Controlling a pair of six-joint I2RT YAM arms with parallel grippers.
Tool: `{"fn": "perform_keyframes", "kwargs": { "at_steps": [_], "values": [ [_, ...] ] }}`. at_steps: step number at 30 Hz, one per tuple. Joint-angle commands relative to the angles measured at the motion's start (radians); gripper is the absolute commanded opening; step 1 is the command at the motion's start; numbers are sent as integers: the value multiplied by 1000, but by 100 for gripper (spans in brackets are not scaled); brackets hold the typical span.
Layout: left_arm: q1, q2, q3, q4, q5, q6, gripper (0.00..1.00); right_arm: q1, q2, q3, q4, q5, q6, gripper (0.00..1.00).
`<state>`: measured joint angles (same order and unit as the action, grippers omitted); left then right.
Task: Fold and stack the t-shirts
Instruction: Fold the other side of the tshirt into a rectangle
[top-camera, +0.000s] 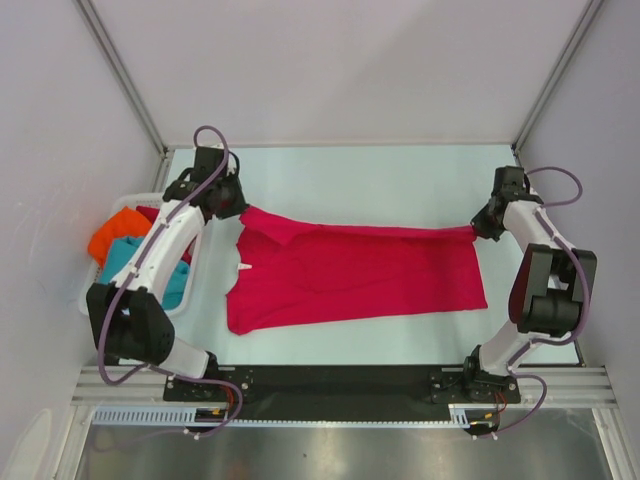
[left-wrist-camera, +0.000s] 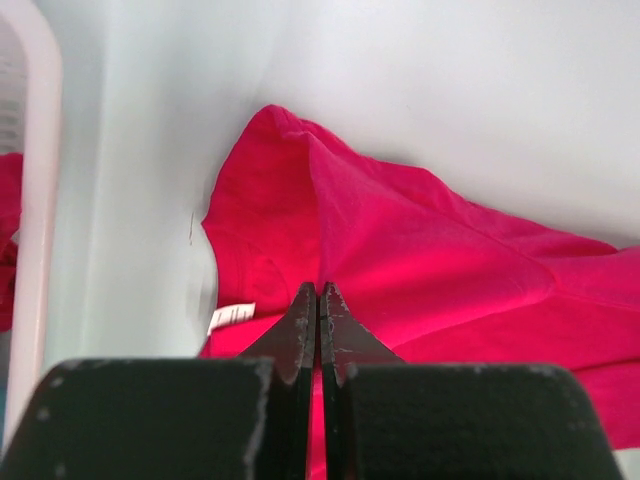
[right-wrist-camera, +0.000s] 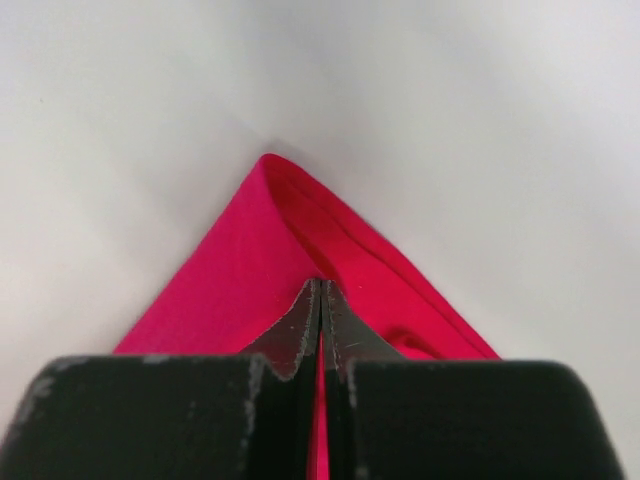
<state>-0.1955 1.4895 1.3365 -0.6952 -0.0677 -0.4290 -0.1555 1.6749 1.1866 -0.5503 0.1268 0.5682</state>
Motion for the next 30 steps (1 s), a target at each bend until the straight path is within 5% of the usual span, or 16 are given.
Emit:
{"fn": "perform_keyframes", "kwargs": {
  "at_steps": [1,27,30],
  "values": [
    [-4,-98,-31,-47,-3,-25,0,-24,-93,-34,-7,31,7,0],
    [-5,-370,-315,-105,32,-45,0,-33,-207,-168,-36,30,-7,0],
    [-5,-368,-318,-109,31,-48,23,-33,-192,-162,-43,17,-8,0]
  ]
}}
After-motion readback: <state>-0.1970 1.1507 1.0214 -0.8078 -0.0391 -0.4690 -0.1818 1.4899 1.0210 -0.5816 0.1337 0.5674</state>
